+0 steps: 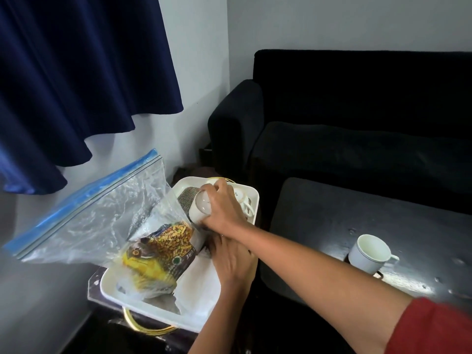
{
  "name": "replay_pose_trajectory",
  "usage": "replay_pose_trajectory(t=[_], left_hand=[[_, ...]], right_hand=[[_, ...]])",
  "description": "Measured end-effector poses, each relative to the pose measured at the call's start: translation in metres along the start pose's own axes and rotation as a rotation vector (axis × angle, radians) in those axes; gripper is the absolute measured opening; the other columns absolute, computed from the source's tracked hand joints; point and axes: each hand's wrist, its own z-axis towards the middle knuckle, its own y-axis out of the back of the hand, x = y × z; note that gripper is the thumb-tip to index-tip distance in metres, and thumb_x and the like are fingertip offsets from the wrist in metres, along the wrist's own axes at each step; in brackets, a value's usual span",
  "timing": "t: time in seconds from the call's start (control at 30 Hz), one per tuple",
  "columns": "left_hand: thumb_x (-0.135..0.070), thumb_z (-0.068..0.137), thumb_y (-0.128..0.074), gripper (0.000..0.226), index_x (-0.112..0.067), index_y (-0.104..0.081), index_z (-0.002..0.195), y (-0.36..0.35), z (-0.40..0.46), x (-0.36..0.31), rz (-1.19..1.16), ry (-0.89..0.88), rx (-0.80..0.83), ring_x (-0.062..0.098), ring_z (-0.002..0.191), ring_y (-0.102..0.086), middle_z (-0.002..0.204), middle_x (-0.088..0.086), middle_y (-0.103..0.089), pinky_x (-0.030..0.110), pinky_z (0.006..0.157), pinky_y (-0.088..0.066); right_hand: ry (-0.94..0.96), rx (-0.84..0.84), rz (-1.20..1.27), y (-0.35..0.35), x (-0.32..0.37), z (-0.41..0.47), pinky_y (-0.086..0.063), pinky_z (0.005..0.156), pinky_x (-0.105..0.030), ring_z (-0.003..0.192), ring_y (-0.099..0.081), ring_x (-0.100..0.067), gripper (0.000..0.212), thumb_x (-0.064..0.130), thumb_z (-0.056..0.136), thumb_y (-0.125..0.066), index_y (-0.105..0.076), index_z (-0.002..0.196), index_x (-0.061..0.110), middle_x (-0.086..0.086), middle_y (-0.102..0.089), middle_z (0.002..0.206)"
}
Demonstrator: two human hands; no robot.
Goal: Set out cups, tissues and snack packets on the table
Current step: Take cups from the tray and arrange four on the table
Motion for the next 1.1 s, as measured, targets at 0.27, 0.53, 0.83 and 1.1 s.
replay_pose_trajectory(t=[0.27, 0.53, 0.83, 1.1], left_hand=[[-0.036, 0.093, -0.041, 0.054, -0.009, -0.037, 0.139, 0.002, 0.001, -0.001, 0.155, -0.063, -0.021, 0.027, 0.126, -0.041, 0.139, 0.011, -0.046, 0.038, 0.104, -0.033], [-0.03, 0.088, -0.064, 0.049, -0.002, -0.057, 0.127, 0.009, -0.01, -0.014, 0.176, -0.33, -0.193, 0.032, 0.12, -0.056, 0.126, 0.016, -0.062, 0.051, 0.11, -0.034], [-0.049, 0.09, -0.054, 0.077, -0.021, -0.016, 0.151, 0.014, -0.029, -0.073, -0.217, -0.46, 0.021, 0.019, 0.141, -0.029, 0.155, 0.001, -0.03, 0.035, 0.117, -0.018], [-0.065, 0.07, -0.069, 0.082, -0.041, -0.034, 0.14, 0.008, -0.041, -0.121, -0.435, -0.532, 0.245, 0.001, 0.132, -0.039, 0.143, -0.021, -0.043, 0.028, 0.109, -0.036]], right_hand=[[-0.265, -0.3, 0.499, 0.039, -0.011, -0.046, -0.043, 0.099, -0.029, 0.106, -0.048, -0.015, 0.081, 0.024, 0.056, -0.087, -0.05, 0.127, 0.023, 0.005, -0.035, 0.113], [-0.582, -0.362, 0.959, 0.092, -0.056, -0.097, -0.053, 0.076, -0.023, 0.097, -0.063, -0.015, 0.068, 0.027, 0.064, -0.084, -0.056, 0.124, 0.016, -0.006, -0.06, 0.112], [-0.794, -0.231, 1.349, 0.143, -0.106, -0.163, -0.054, 0.07, -0.032, 0.087, -0.067, -0.022, 0.033, 0.033, 0.075, -0.075, -0.067, 0.099, 0.012, -0.008, -0.069, 0.096], [-0.916, -0.181, 1.483, 0.167, -0.133, -0.201, -0.05, 0.065, -0.028, 0.06, -0.065, -0.016, 0.043, 0.05, 0.078, -0.058, -0.069, 0.099, 0.014, -0.007, -0.071, 0.078]])
